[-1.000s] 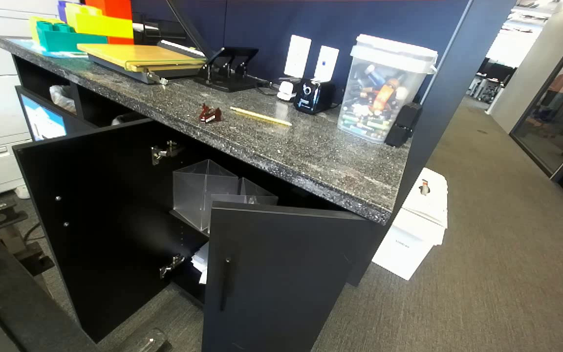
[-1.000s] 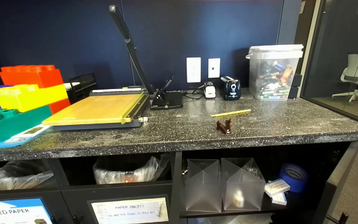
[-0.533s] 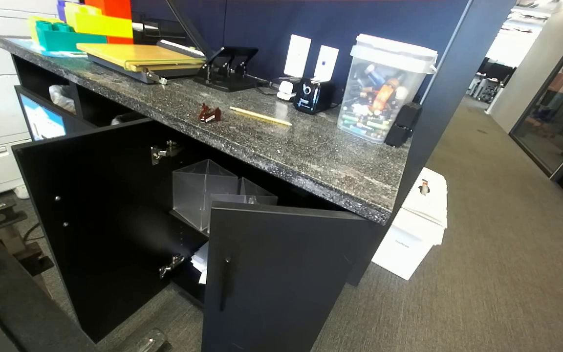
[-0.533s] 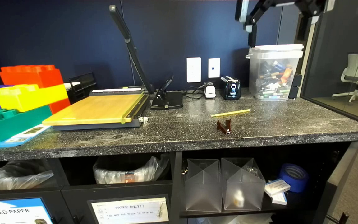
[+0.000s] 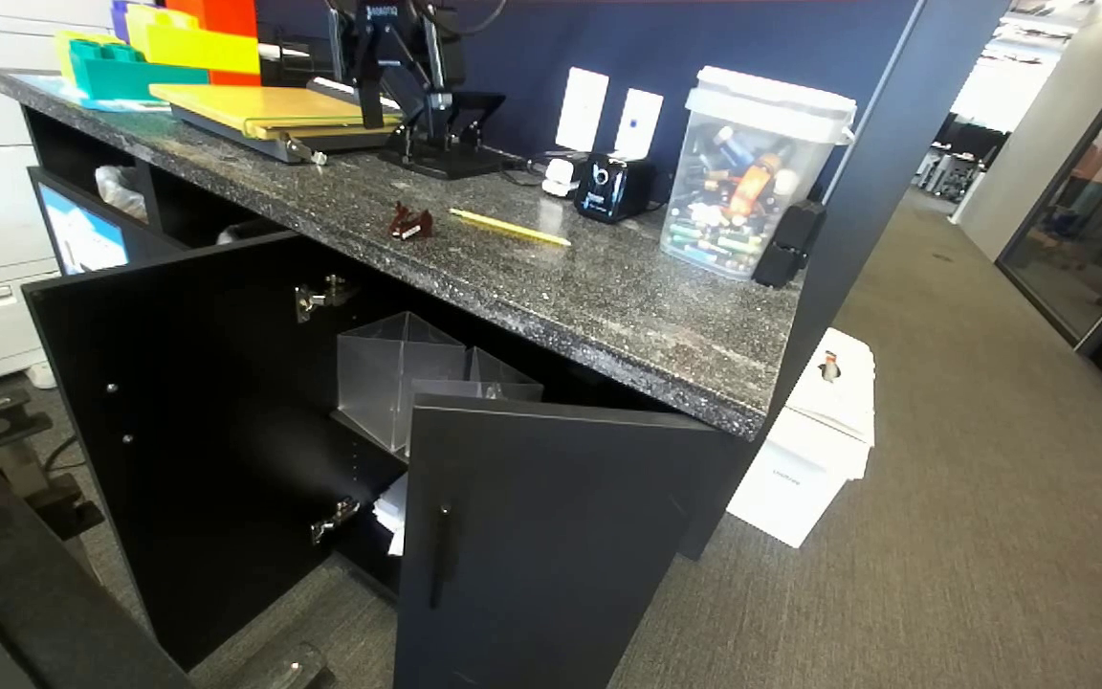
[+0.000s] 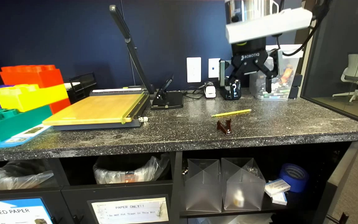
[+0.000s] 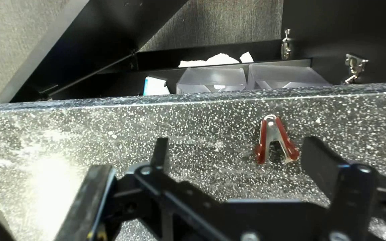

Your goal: Move the staple remover to the right end of the counter

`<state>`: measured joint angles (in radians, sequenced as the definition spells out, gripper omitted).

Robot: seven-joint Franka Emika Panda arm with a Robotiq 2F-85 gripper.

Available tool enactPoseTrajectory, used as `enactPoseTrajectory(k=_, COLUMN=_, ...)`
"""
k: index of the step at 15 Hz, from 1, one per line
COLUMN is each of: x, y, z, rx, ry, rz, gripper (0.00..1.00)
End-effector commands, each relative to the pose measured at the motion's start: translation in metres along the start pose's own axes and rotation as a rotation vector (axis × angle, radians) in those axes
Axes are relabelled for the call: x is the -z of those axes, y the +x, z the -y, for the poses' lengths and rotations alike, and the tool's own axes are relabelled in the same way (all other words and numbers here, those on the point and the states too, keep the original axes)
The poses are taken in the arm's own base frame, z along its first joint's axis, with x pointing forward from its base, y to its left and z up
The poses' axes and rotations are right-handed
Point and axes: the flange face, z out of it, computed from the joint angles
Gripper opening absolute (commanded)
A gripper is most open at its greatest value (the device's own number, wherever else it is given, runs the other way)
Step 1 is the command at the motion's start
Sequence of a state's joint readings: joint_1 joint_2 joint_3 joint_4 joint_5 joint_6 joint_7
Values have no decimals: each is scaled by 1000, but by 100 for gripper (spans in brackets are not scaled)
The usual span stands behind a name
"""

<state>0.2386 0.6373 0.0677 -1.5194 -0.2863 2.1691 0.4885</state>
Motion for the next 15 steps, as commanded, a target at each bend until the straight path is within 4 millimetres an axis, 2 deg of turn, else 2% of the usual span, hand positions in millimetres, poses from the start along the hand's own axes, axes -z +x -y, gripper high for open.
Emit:
enactPoseTrajectory(k=1, x=-38, y=33, z=17, rx=-32, ry=-21, rz=30, gripper=100)
enactPoseTrajectory(k=3, x=-59, y=43, z=26, rx=-37, ry=-14, rz=42, gripper=100)
enactPoseTrajectory(k=6, x=-79, y=50, z=42, rx=-42, ry=9, rz=78, gripper=100)
enactPoseTrajectory(k=11, x=-98, y=54, z=70, rx=-51, ry=20, rz=122, gripper=100)
enactPoseTrajectory(k=15, x=-108, y=61, z=75, rx=-71, ry=6, rz=102, gripper=100)
